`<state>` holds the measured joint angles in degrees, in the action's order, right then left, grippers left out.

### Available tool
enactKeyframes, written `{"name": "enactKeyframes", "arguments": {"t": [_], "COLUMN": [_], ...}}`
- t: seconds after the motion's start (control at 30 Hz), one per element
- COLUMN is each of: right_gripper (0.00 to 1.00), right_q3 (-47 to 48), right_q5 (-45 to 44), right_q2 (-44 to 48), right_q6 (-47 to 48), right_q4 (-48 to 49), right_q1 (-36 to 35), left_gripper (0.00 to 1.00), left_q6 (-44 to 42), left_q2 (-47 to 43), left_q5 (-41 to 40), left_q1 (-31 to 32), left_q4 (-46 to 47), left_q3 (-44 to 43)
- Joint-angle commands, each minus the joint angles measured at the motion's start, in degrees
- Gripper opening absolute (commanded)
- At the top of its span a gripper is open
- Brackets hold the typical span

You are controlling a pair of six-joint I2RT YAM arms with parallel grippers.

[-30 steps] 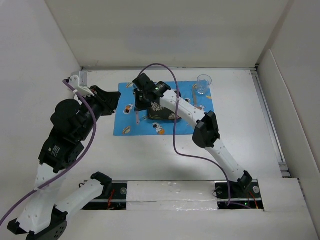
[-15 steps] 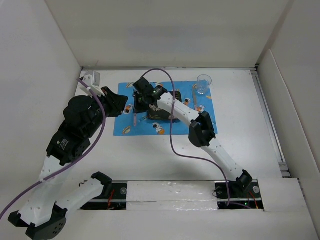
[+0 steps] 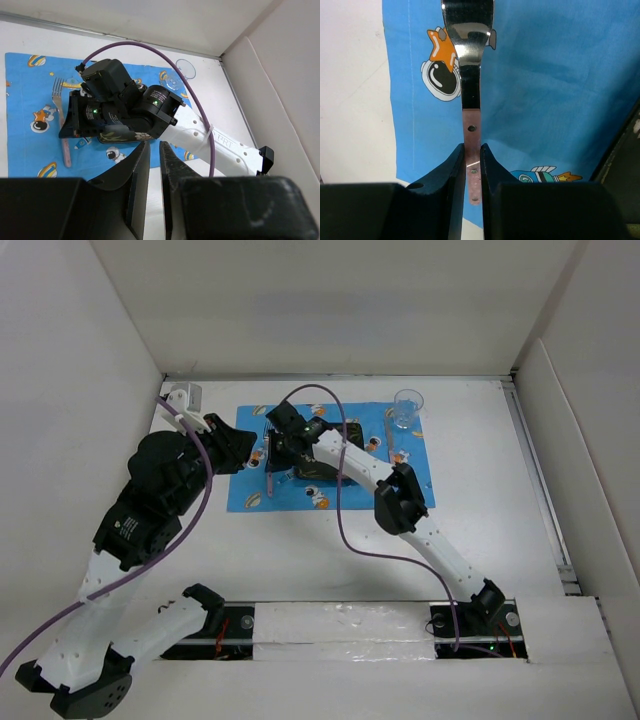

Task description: Set the dinner table for one person

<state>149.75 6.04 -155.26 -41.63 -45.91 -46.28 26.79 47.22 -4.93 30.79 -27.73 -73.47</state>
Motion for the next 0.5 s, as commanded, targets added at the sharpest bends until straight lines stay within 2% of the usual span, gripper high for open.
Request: {"name": "enactKeyframes", "arguments": {"t": [0.0, 0.33, 0.47], "right_gripper": [0.00, 0.00, 0.09], "right_q3": [1.7, 2.9, 3.1], "right_q5": [-0.2, -0.1, 1.0], "right_q2": [-0.1, -2.2, -2.5], "right_q6": [-0.1, -0.3, -0.2], "right_q4": [3.7, 5.5, 6.3], "right_q1": [1.0, 2.1, 2.6], "left_gripper": [0.12, 0.11, 0.12], "left_q6": [-0.5, -0.9, -1.0], "left_q2": [0.3, 1.3, 1.5], "left_q5": [0.3, -0.1, -0.6], "left_q1": [0.3, 0.3, 0.3], "left_q4": [2.7, 3.1, 3.0], "left_q3": [0.3, 0.6, 0.7]}}
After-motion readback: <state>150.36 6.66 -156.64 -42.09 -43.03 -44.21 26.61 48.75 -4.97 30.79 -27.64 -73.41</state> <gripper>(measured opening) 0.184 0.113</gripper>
